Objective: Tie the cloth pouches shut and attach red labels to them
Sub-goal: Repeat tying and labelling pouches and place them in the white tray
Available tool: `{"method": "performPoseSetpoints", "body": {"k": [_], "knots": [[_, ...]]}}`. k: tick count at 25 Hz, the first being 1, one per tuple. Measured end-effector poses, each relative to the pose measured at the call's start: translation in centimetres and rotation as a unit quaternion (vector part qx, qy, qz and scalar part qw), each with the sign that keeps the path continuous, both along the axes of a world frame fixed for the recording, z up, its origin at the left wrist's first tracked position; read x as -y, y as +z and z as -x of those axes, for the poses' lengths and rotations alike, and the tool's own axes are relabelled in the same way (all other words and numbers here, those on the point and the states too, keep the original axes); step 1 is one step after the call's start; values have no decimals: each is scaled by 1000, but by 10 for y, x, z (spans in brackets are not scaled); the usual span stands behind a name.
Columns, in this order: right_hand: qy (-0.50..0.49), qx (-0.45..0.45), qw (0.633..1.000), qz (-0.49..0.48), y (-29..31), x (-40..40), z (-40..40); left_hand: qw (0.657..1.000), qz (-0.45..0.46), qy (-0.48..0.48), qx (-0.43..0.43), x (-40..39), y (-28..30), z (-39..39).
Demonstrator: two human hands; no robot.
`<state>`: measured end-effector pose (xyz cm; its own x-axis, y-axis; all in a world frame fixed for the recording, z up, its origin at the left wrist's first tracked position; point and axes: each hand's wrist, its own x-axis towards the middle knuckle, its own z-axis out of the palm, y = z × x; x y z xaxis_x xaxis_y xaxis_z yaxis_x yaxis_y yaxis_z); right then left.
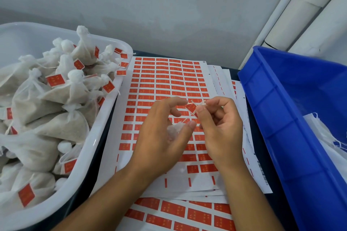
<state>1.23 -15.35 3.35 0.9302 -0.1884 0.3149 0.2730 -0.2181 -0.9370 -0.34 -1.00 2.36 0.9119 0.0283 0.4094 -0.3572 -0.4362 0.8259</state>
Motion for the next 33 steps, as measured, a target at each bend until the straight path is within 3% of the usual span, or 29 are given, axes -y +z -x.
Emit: {"method": "performPoseSetpoints", "body": {"k": [3, 16, 28, 33], "knots": [[-12, -3, 1000, 1, 0, -3, 0, 997, -19, 41, 58, 3, -4, -1], [13, 18, 1000, 18, 1, -4, 3, 994, -7, 95, 47, -1, -5, -5], [91, -51, 992, 77, 5, 0, 0, 991, 91, 66, -79, 0, -3, -8], [101, -75, 989, 73, 4, 1, 1, 992, 83, 34, -85, 0, -2, -7]]}}
